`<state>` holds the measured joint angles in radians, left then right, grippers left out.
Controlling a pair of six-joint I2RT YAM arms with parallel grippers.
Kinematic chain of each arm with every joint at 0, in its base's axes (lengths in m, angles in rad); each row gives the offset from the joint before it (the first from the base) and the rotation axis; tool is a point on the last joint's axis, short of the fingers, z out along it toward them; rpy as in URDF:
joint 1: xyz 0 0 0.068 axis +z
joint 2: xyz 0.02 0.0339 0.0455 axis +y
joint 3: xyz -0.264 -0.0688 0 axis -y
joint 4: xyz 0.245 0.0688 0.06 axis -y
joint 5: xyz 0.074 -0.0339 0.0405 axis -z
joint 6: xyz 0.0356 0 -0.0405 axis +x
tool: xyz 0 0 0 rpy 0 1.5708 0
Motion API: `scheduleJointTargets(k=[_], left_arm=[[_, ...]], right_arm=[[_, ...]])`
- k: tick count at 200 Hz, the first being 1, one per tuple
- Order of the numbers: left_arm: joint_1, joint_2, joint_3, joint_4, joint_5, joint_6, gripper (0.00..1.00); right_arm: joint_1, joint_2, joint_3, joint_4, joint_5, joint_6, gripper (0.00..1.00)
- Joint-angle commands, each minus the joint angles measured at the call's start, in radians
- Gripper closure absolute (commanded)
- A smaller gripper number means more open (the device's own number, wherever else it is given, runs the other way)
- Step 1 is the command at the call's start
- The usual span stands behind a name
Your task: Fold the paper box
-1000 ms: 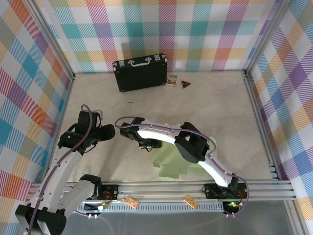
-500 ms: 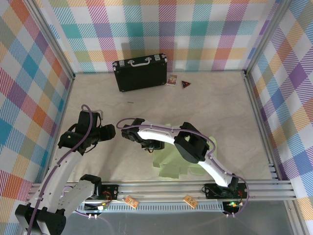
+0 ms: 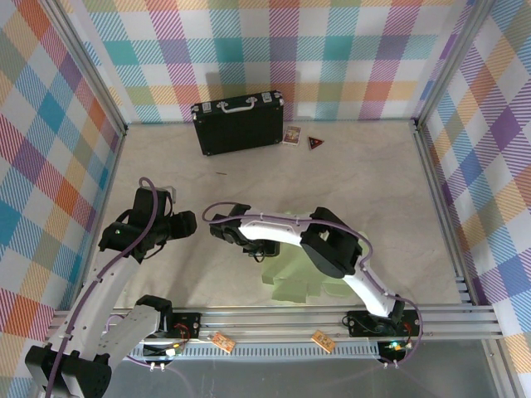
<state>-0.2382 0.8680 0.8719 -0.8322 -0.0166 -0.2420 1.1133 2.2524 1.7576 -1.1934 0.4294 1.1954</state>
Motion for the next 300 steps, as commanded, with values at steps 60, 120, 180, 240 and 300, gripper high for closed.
scheduleJointTargets(k=[60,120,180,240,300], left_arm=[[-0.017,-0.012,-0.011,0.013,-0.003,0.016,0.39],[-0.026,-0.013,-0.013,0.011,-0.006,0.015,0.39],[-0.034,-0.020,-0.008,0.018,0.062,0.006,0.39],[-0.038,-0.038,0.036,-0.015,0.261,-0.080,0.39],[-0.075,-0.026,0.017,0.045,0.333,-0.158,0.40]], right_arm=[[-0.024,-0.101,-0.187,0.111,-0.080,-0.007,0.87],[-0.027,-0.180,-0.206,0.100,-0.063,-0.028,0.96],[-0.029,-0.389,-0.334,0.205,-0.065,-0.089,1.00],[-0.091,-0.719,-0.773,0.644,-0.181,-0.256,1.00],[-0.205,-0.909,-1.121,0.929,-0.302,-0.327,1.00]])
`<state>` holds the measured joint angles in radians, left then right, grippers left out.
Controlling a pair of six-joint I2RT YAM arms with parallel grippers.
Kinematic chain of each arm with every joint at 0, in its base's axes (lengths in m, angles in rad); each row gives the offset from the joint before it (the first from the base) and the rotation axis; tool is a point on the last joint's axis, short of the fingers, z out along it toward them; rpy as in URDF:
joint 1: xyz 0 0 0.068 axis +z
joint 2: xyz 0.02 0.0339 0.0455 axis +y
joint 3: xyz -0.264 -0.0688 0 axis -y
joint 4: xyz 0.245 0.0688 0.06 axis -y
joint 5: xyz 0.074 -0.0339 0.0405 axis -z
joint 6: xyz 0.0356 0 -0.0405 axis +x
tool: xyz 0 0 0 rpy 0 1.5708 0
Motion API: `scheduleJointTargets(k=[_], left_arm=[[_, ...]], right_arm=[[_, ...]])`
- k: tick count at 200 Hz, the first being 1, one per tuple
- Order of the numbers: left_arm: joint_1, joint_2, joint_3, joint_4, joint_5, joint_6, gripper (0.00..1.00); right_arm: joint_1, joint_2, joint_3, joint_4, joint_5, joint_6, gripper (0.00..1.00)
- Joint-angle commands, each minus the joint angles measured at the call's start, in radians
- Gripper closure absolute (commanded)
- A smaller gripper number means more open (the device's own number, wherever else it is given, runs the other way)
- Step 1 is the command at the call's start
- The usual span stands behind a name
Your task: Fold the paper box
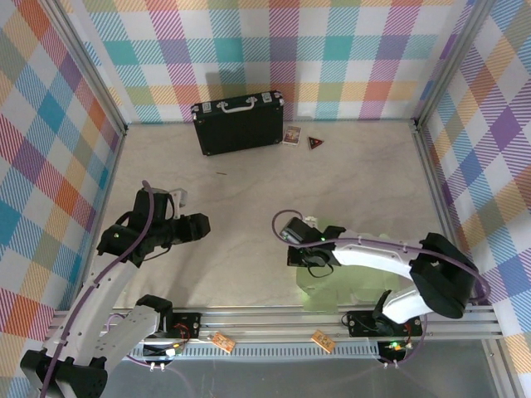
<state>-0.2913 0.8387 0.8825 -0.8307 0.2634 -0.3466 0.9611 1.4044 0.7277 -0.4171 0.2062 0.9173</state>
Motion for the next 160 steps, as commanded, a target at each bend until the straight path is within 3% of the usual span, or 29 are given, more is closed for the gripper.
scheduleJointTargets(k=[1,38,82,130,160], left_arm=[[-0.024,0.004,0.006,0.045,0.053,-0.054,0.40],[-0.085,0.040,-0.004,0.076,0.035,-0.079,0.41],[-0.162,0.043,-0.021,0.141,0.060,-0.126,0.41],[-0.314,0.075,-0.065,0.237,0.023,-0.168,0.40],[-0.429,0.128,-0.101,0.328,-0.051,-0.202,0.40]], right_arm=[[-0.056,-0.064,-0.096,0.157,-0.083,-0.051,1.00],[-0.158,-0.140,-0.226,0.224,-0.145,-0.078,1.00],[-0.201,-0.240,-0.251,0.195,-0.172,-0.113,1.00],[-0.209,-0.298,-0.157,0.126,-0.185,-0.108,1.00],[-0.209,-0.262,-0.105,0.220,-0.268,-0.070,1.00]])
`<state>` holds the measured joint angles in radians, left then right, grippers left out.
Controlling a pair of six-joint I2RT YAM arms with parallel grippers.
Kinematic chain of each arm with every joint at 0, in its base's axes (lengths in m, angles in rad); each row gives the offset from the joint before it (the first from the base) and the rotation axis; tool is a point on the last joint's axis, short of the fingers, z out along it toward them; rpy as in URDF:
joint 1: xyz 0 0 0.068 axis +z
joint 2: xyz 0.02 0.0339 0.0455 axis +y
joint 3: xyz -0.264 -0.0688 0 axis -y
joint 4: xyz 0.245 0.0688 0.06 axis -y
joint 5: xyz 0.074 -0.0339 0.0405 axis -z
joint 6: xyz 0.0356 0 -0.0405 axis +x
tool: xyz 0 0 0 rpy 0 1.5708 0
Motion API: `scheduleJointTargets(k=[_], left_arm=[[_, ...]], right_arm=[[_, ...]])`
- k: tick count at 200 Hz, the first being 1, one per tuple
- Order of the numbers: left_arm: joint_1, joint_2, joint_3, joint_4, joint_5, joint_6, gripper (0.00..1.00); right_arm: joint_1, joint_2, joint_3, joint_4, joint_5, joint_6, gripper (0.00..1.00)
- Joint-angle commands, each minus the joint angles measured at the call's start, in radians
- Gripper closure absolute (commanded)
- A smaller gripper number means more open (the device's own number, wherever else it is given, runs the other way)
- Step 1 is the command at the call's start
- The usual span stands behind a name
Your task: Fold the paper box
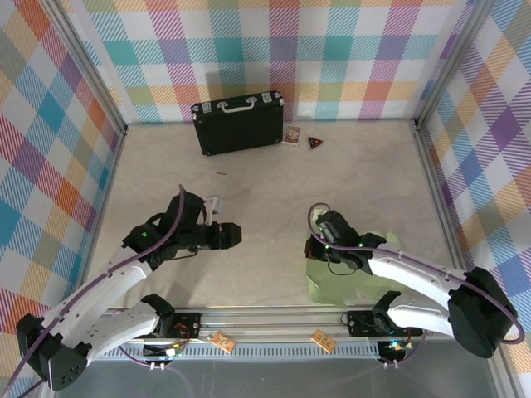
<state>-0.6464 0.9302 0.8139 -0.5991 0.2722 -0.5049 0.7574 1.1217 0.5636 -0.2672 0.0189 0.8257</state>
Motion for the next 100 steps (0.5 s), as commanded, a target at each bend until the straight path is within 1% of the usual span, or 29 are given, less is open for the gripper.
scheduleJointTargets(k=[1,17,35,47,57,62,76,100], left_arm=[[-0.077,0.038,-0.034,0.099,-0.061,-0.043,0.40],[-0.113,0.074,-0.062,0.157,-0.092,-0.054,0.40],[-0.116,0.100,-0.108,0.213,-0.129,-0.100,0.43],[-0.116,0.088,-0.151,0.267,-0.150,-0.126,0.45],[-0.116,0.070,-0.193,0.312,-0.147,-0.145,0.45],[-0.116,0.059,-0.209,0.362,-0.144,-0.152,0.44],[-0.117,0.032,-0.247,0.423,-0.113,-0.168,0.43],[-0.129,-0.017,-0.281,0.484,-0.080,-0.187,0.40]], right_arm=[[-0.006,0.023,0.060,0.072,-0.084,0.024,1.00],[-0.006,0.050,0.079,0.138,-0.143,0.031,1.00],[-0.006,0.079,0.097,0.165,-0.179,0.026,1.00],[-0.006,0.077,0.087,0.188,-0.197,0.011,1.00],[-0.006,0.070,0.069,0.220,-0.210,0.002,1.00],[-0.008,0.065,0.061,0.228,-0.214,-0.001,1.00],[-0.015,0.063,0.061,0.230,-0.218,-0.001,1.00],[-0.025,0.066,0.074,0.266,-0.242,0.014,1.00]])
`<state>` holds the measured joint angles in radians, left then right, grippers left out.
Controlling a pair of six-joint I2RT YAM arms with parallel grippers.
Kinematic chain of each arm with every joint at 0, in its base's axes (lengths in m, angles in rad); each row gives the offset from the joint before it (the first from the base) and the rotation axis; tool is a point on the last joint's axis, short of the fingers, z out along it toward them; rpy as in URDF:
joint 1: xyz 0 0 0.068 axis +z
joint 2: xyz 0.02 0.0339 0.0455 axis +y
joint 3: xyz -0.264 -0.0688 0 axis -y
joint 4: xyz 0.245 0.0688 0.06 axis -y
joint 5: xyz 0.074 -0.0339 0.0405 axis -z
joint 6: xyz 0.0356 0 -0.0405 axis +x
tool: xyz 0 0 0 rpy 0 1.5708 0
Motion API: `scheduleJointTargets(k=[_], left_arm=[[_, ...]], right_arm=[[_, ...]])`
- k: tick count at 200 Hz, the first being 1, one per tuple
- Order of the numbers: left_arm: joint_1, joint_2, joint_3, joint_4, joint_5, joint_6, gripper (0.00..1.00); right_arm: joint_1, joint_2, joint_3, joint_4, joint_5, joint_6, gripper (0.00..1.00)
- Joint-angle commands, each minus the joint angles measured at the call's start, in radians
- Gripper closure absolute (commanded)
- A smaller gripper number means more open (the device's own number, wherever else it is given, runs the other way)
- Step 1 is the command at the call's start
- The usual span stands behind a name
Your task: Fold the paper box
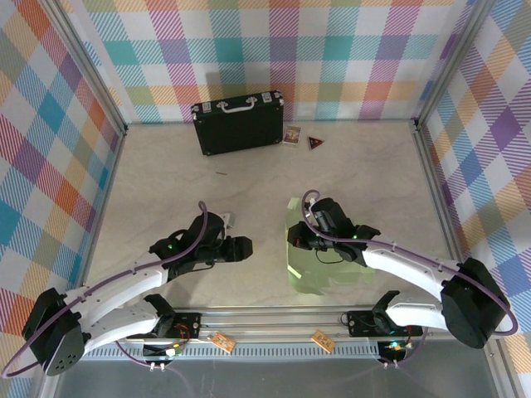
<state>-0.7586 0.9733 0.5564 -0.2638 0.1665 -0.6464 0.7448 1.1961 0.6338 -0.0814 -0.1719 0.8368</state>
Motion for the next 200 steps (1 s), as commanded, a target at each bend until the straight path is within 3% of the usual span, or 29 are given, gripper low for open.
scheduleJointTargets(k=[1,42,76,105,200], left_arm=[[-0.018,-0.063,-0.024,0.149,0.026,-0.046,0.40],[-0.042,-0.120,-0.020,0.206,0.086,-0.055,0.34],[-0.042,-0.175,-0.023,0.159,0.017,-0.109,0.31],[-0.043,-0.173,-0.037,0.224,0.044,-0.155,0.30],[-0.043,0.084,-0.049,0.366,0.015,-0.183,0.32]], right_arm=[[-0.013,-0.009,0.005,0.084,-0.053,0.003,1.00],[-0.013,-0.009,0.030,0.260,-0.123,0.037,1.00],[-0.015,0.010,0.036,0.389,-0.178,0.078,1.00],[-0.017,0.058,0.005,0.504,-0.220,0.099,1.00],[-0.119,0.290,-0.128,0.879,-0.334,0.250,1.00]])
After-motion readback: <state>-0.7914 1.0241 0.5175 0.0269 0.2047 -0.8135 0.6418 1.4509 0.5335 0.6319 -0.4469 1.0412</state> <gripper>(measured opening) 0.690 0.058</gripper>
